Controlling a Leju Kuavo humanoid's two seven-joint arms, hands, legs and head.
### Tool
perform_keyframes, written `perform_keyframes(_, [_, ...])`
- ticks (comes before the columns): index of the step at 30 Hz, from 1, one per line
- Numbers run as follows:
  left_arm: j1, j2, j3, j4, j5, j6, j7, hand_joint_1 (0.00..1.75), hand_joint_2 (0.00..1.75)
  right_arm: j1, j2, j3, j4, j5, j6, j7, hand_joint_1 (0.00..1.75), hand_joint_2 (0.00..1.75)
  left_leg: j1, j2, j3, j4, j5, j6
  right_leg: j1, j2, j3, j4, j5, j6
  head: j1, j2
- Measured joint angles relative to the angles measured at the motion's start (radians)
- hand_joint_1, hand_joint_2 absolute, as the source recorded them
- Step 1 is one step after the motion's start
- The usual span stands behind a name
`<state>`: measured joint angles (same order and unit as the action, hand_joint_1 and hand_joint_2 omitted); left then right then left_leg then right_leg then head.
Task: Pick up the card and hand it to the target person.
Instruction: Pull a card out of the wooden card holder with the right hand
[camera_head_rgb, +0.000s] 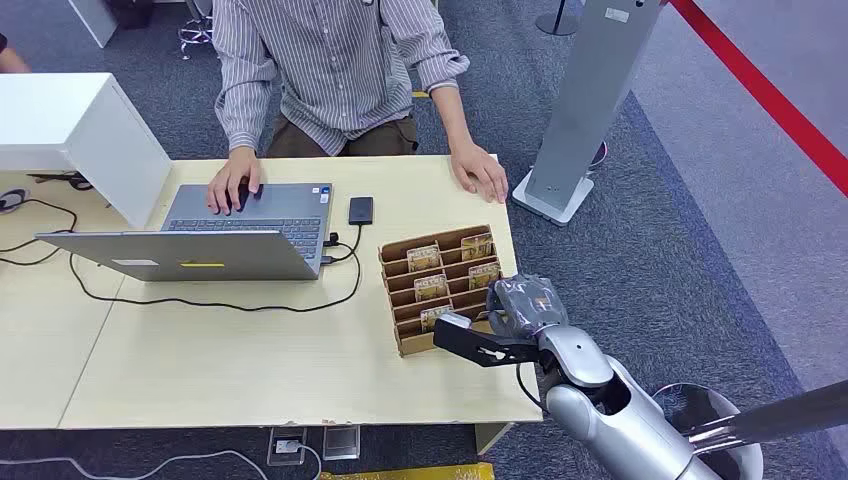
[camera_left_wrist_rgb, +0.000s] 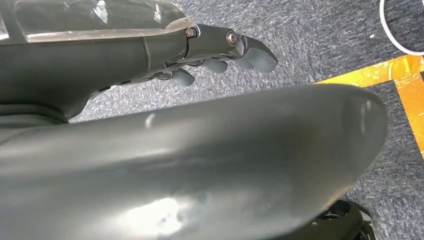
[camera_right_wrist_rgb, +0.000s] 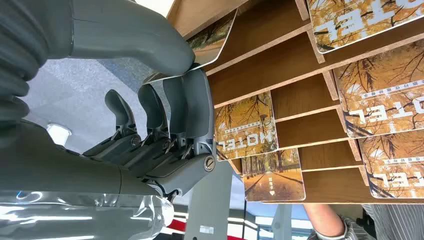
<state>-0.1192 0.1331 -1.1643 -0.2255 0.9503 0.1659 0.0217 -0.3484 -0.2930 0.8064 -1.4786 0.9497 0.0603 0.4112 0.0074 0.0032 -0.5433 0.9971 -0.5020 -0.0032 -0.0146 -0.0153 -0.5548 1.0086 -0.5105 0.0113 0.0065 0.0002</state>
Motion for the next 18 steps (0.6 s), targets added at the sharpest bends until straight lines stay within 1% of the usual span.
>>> perform_keyframes(6, [0.000,0.000,0.000,0.000,0.000,0.000,0.000,0.00,0.00,-0.002,0.000,0.003,0.003,-0.001,-0.002,0.000,1.32,1.75,0.000,0.000,0.000,0.000,0.000,0.000,0.000,0.000,0.000,0.000,0.000,0.000,0.000,0.000])
perform_keyframes(10, [0.000,0.000,0.000,0.000,0.000,0.001,-0.003,0.00,0.00,-0.003,0.001,0.008,0.008,-0.004,-0.003,-0.002,1.36,1.75,0.000,0.000,0.000,0.000,0.000,0.000,0.000,0.000,0.000,0.000,0.000,0.000,0.000,0.000])
perform_keyframes(12, [0.000,0.000,0.000,0.000,0.000,0.002,-0.004,0.00,0.00,-0.004,0.001,0.011,0.010,-0.004,-0.004,-0.002,1.33,1.75,0.000,0.000,0.000,0.000,0.000,0.000,0.000,0.000,0.000,0.000,0.000,0.000,0.000,0.000])
perform_keyframes(14, [0.000,0.000,0.000,0.000,0.000,0.002,-0.004,0.00,0.00,-0.006,0.001,0.013,0.013,-0.004,-0.005,-0.002,1.23,1.75,0.000,0.000,0.000,0.000,0.000,0.000,0.000,0.000,0.000,0.000,0.000,0.000,0.000,0.000])
perform_keyframes(18, [0.001,0.000,0.000,0.000,0.000,0.002,-0.007,0.00,0.00,-0.007,0.002,0.016,0.016,-0.004,-0.005,-0.003,1.14,1.75,0.000,0.000,0.000,0.000,0.000,0.000,0.000,0.000,0.000,0.000,0.000,0.000,0.000,0.000])
